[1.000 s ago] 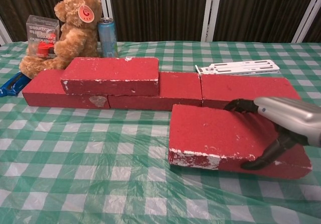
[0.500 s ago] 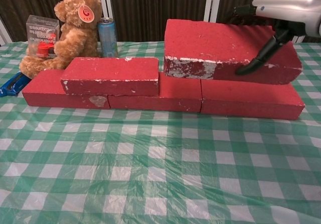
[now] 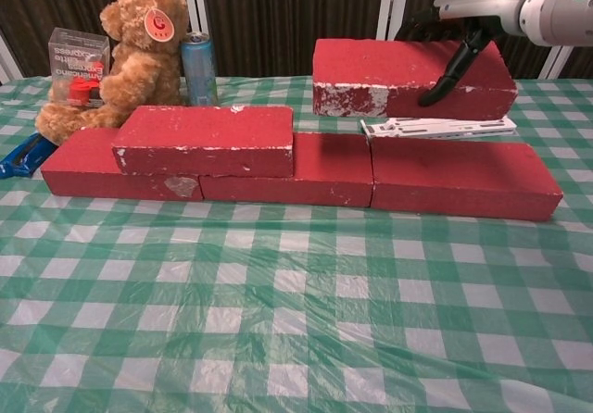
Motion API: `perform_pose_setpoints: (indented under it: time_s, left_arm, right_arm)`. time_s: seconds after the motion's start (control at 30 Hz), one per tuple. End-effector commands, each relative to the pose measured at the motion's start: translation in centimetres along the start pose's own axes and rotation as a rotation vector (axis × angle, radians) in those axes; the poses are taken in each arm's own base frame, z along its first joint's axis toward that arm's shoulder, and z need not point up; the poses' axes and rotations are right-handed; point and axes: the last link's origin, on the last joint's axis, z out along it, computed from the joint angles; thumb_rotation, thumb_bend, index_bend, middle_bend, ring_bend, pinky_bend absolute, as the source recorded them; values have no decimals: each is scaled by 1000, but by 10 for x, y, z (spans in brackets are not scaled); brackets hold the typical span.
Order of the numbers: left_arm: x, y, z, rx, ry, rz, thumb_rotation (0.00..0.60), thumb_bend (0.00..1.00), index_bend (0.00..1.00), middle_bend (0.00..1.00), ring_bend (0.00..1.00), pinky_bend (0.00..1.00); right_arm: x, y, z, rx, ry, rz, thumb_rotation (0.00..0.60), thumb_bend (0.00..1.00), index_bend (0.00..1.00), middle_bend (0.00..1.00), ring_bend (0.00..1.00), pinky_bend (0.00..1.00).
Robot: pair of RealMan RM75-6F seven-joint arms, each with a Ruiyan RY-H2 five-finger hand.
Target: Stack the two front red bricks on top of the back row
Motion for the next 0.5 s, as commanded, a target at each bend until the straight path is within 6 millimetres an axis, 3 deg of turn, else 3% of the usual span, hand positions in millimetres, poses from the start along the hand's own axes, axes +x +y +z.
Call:
perform_pose_setpoints:
  time_s: [0.03,0.23,0.5]
  left_arm:
    - [0,-1,0,3,0,-1,600,255,0,0,0,56]
    - [1,-1,0,0,1,-3,600,256,0,0,0,57]
    - [2,-1,-3,-3,1,-6,600,256,0,0,0,57]
  right_arm:
    - [-16,2,14,19,-48,-10,600,156,616,448,375,323]
    - [-34,2,17,32,-80,29,600,156,610,448,375,322]
    - [-43,-2,16,53,-79,16,600,156,600,448,375,322]
